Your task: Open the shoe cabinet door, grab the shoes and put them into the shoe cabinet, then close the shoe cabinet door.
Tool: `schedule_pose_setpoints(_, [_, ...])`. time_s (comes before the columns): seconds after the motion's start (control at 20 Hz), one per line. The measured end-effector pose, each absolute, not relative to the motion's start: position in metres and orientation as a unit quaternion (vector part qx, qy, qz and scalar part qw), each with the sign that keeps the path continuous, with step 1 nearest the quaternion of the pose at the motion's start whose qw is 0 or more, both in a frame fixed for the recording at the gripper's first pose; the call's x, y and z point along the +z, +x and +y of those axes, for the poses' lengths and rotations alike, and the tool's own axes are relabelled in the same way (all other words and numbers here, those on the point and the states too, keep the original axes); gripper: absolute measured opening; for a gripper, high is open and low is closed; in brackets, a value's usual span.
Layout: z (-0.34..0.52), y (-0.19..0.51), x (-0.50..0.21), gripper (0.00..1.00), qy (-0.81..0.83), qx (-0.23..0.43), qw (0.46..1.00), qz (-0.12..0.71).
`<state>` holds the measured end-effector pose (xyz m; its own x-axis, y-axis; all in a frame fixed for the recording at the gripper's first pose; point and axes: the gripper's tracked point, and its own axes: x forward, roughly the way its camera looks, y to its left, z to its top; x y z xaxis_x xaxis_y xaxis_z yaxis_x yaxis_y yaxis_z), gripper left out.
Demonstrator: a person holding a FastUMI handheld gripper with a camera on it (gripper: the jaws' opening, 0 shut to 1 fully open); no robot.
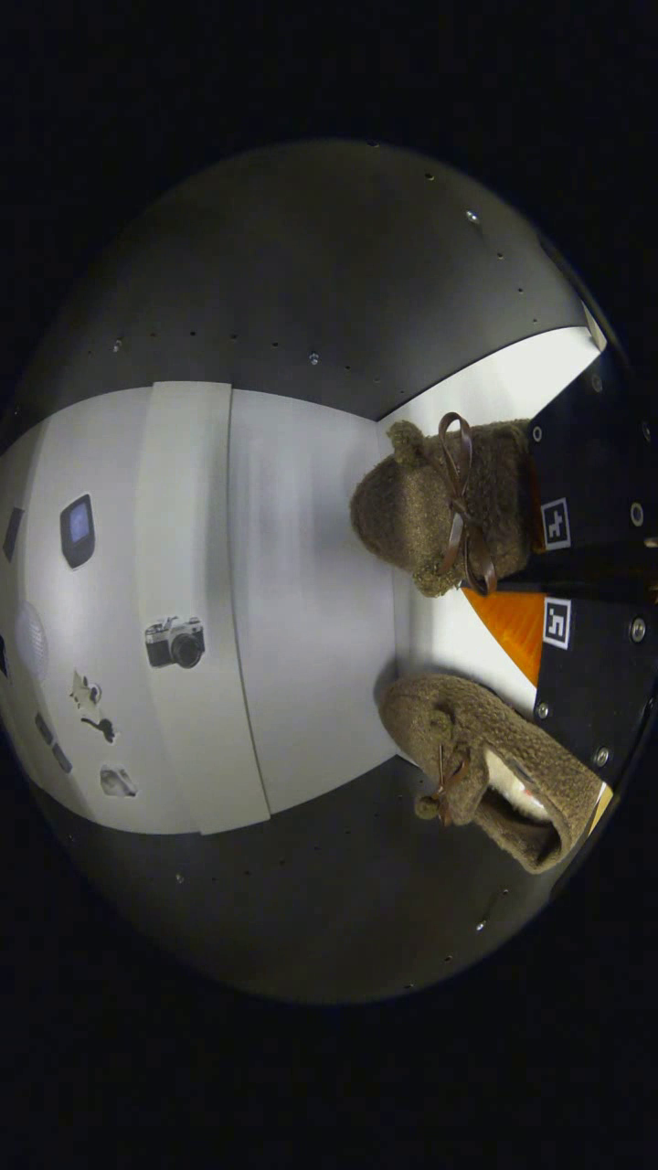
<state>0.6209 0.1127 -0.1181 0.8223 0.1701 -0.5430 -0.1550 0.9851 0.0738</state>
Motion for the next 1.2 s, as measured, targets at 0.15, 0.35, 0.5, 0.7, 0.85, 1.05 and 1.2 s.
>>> schedule_pose_setpoints(0.15, [0.114, 0.625, -0.125, 0.11, 0.015, 0.082, 0.954, 0.287])
schedule_pose_setpoints(0.35, [0.116, 0.621, -0.124, 0.17, 0.026, 0.079, 0.956, 0.281])
schedule_pose_setpoints(0.5, [0.115, 0.611, -0.118, 0.20, 0.026, 0.078, 0.958, 0.276])
schedule_pose_setpoints(0.7, [0.111, 0.589, -0.105, 0.21, 0.031, 0.074, 0.961, 0.263])
schedule_pose_setpoints(0.85, [0.108, 0.563, -0.090, 0.23, 0.027, 0.070, 0.967, 0.245])
schedule_pose_setpoints(1.05, [0.111, 0.525, -0.060, 0.24, 0.029, 0.071, 0.974, 0.212])
schedule_pose_setpoints(1.2, [0.108, 0.494, -0.042, 0.24, 0.021, 0.065, 0.978, 0.199])
